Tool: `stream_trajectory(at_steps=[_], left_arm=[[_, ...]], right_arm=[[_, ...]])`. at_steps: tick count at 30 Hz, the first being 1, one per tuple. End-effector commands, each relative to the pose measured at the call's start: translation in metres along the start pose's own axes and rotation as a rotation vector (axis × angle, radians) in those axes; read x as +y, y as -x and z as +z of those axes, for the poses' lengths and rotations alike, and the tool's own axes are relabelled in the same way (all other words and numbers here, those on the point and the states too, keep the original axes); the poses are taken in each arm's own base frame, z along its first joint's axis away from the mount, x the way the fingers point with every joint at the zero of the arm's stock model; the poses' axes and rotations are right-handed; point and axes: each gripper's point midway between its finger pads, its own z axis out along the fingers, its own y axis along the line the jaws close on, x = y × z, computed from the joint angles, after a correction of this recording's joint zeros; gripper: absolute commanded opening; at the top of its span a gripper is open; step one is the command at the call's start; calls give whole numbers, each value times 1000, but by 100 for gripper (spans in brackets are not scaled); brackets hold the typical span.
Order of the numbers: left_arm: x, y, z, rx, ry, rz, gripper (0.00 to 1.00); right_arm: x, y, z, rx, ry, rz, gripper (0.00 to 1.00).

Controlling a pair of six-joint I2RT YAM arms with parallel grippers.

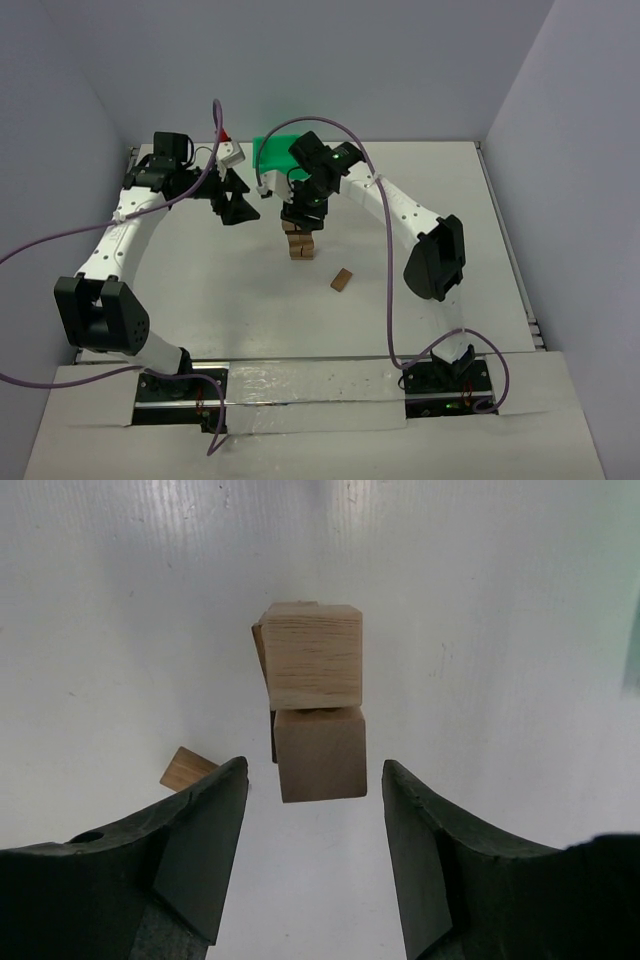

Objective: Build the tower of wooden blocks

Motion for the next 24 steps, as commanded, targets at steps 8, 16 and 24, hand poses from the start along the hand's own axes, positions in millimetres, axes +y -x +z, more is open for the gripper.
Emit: stream_trajectory(at_steps=[8, 16, 24], left_arm=[[-7, 14, -13, -53, 17, 82, 95], [-17, 14, -16, -83, -21, 79, 95], [-20, 26, -19, -126, -10, 42, 95]], right_arm=[[26, -36, -92, -134, -79, -83, 65], [71, -126, -47, 27, 80, -417, 64], [77, -127, -5, -10, 222, -667, 64]])
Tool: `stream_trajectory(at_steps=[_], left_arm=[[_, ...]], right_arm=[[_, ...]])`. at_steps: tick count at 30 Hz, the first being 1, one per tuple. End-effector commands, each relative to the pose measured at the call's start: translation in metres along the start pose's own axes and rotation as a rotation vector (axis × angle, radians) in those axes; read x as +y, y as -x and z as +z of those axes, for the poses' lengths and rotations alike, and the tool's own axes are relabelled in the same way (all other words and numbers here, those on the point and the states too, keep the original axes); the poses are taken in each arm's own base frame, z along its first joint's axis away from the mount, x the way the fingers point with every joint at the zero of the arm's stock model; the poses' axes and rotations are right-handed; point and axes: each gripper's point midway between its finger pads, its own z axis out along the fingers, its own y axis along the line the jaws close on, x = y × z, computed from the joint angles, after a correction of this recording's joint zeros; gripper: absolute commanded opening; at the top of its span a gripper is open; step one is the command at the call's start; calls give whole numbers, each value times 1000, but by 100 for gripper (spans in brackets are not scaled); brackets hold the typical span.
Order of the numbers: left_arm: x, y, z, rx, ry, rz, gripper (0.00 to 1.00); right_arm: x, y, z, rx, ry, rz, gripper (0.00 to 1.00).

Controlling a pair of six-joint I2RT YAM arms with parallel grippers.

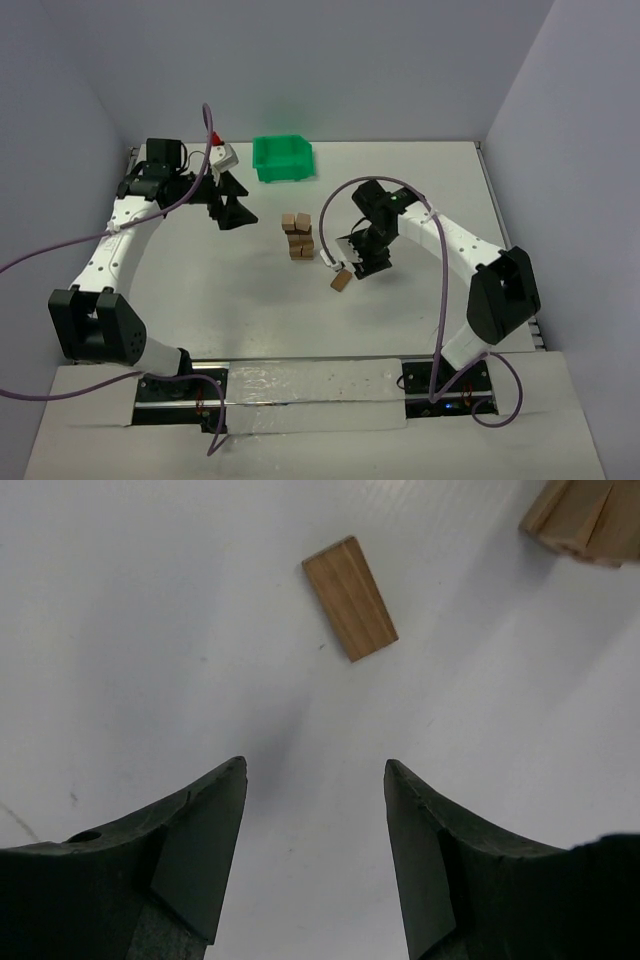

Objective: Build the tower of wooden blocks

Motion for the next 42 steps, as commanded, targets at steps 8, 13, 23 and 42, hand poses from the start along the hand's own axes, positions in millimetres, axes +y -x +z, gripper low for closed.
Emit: stream_trajectory(at_steps=[8, 13, 23, 42], left_arm=[[-21, 20, -14, -86, 23, 68, 96], [-20, 18, -14, -72, 19, 67, 96], [-19, 10, -13, -58, 28, 73, 96], [-22, 12, -19, -58, 59, 97, 97]], right_arm=[[-33, 16, 44, -55, 54, -293, 64], [-37, 14, 61, -39, 88, -298, 63], [-26, 4, 95, 2, 148, -316, 62], [8, 13, 80, 71, 157, -214, 11]])
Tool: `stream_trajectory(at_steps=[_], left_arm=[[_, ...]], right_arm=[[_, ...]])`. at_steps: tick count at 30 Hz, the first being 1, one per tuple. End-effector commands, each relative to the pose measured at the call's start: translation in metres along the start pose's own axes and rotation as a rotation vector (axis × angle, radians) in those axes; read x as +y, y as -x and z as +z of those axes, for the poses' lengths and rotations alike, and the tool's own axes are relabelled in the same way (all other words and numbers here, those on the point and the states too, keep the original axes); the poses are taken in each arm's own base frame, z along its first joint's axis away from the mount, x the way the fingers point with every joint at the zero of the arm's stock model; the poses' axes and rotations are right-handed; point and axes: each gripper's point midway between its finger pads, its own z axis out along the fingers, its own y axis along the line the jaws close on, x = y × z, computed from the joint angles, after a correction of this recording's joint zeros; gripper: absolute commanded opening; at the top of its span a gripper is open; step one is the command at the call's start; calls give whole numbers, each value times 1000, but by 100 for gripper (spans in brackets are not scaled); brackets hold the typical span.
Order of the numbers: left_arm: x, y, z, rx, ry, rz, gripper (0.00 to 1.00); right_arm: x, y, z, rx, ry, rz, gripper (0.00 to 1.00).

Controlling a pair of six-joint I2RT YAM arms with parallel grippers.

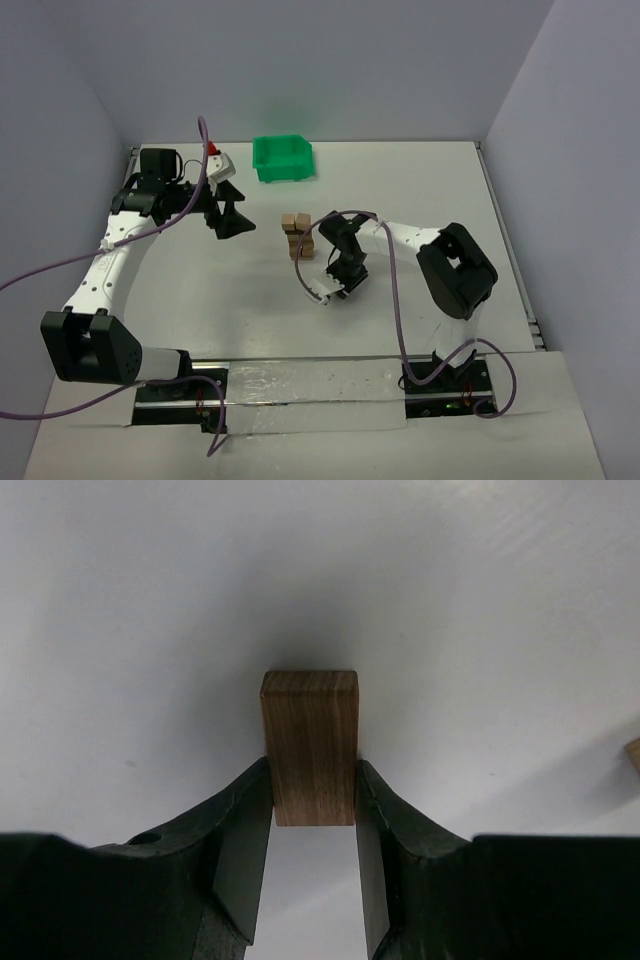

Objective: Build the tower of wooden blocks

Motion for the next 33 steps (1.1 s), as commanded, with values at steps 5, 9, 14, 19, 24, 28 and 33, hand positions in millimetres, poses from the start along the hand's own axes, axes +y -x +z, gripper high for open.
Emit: stream_trajectory(at_steps=[5, 9, 14, 19, 24, 28, 33], left_arm=[[0, 17, -7, -47, 41, 37, 96], [9, 16, -6, -30, 63, 4, 96], [18, 16, -6, -44, 99, -17, 96], [23, 16, -11, -51, 109, -36, 96], [28, 20, -16, -78, 130, -50, 96], [28, 22, -19, -88, 117, -51, 97], [26, 20, -19, -91, 106, -56, 97]], right_arm=[[-22, 56, -112, -131, -209, 324, 0], [-42, 69, -174, -145, -304, 465, 0], [-79, 73, -215, -170, -411, 631, 0], [-98, 70, -220, -168, -415, 698, 0], [-121, 65, -216, -141, -422, 746, 1], [-126, 60, -208, -109, -415, 754, 2], [-135, 59, -202, -107, -422, 760, 4]])
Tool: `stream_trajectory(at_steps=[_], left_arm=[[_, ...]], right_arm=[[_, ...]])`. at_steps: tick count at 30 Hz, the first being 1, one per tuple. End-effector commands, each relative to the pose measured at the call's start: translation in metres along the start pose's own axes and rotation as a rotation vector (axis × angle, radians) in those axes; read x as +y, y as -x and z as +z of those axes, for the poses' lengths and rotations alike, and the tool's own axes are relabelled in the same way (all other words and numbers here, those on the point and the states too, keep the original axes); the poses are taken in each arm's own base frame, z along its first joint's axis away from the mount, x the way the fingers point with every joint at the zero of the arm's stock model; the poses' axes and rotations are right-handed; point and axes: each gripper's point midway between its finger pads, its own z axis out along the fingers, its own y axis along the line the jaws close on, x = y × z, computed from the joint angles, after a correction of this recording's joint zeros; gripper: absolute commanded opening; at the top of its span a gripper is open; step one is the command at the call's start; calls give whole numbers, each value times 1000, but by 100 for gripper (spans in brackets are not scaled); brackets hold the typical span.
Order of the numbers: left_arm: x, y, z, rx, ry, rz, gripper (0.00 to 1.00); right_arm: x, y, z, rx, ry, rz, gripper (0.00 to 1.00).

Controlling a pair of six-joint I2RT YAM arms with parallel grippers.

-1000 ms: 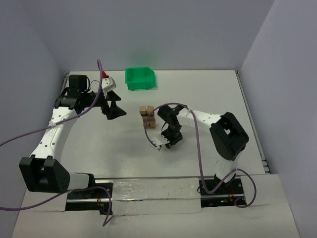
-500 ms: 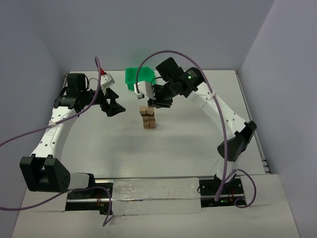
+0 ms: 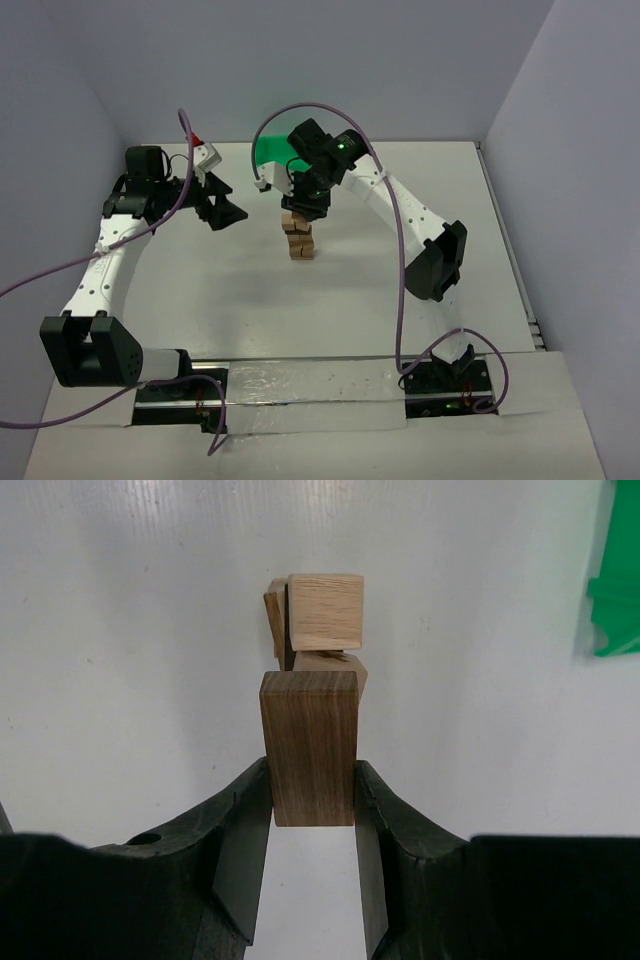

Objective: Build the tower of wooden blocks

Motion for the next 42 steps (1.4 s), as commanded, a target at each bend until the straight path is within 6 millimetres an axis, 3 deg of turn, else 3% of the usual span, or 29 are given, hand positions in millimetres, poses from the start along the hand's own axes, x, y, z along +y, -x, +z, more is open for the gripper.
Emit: stream_trajectory(at_steps=[1, 15, 42], left_arm=[[-1, 16, -4, -49, -19, 38, 97], [-3, 14, -5, -49, -19, 45, 98], [-2, 13, -3, -46, -28, 41, 98]], right_arm=[[-1, 10, -11, -6, -27, 9, 4], [-7, 18, 13, 18, -43, -27, 8], [-13, 19, 28, 33, -52, -35, 18]])
